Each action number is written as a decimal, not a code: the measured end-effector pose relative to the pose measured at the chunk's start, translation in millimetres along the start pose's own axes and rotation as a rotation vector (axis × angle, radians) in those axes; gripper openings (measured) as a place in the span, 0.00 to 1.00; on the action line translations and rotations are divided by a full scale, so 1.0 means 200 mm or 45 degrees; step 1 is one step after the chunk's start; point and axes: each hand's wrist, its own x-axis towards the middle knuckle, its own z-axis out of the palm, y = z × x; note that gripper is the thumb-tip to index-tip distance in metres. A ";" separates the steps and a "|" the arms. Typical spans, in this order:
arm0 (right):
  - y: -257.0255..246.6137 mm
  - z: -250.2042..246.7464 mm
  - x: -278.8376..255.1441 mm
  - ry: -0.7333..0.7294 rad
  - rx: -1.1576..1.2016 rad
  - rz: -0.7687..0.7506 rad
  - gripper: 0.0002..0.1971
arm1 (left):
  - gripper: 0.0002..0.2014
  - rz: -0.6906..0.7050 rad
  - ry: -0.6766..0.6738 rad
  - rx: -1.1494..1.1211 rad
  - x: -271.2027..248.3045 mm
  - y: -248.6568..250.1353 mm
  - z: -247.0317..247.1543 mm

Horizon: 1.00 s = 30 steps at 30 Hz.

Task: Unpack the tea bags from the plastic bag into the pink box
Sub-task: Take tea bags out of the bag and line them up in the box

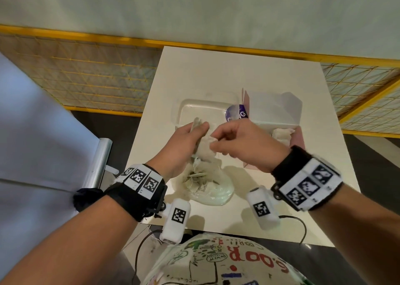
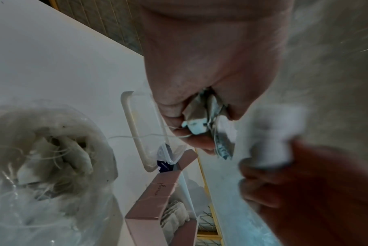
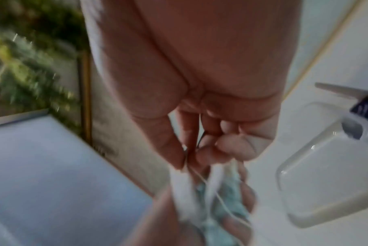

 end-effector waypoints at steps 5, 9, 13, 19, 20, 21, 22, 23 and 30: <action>0.11 0.05 0.07 0.254 -0.477 -0.266 0.14 | 0.22 -0.044 -0.011 -0.102 -0.01 0.02 0.05; 0.14 0.04 0.09 0.238 -0.790 -0.422 0.14 | 0.24 -0.082 0.010 -0.133 0.01 0.00 0.06; 0.20 0.02 0.11 0.278 -0.836 -0.479 0.08 | 0.20 -0.099 0.053 -0.111 0.01 -0.02 0.07; 0.20 -0.10 0.10 0.156 -0.423 -0.380 0.05 | 0.17 -0.118 0.111 0.011 0.05 -0.05 0.08; 0.20 -0.14 0.10 0.156 -0.370 -0.345 0.05 | 0.17 -0.123 0.116 0.008 0.05 -0.05 0.07; 0.22 -0.19 0.10 0.170 -0.346 -0.324 0.05 | 0.17 -0.131 0.129 0.003 0.06 -0.06 0.07; 0.24 -0.25 0.11 0.199 -0.345 -0.303 0.05 | 0.17 -0.144 0.145 0.007 0.06 -0.07 0.06; 0.27 -0.33 0.11 0.234 -0.359 -0.273 0.05 | 0.18 -0.159 0.159 0.006 0.07 -0.08 0.06; 0.61 -0.69 0.16 0.274 -0.800 0.087 0.08 | 0.15 -0.181 0.262 0.007 0.07 -0.11 0.06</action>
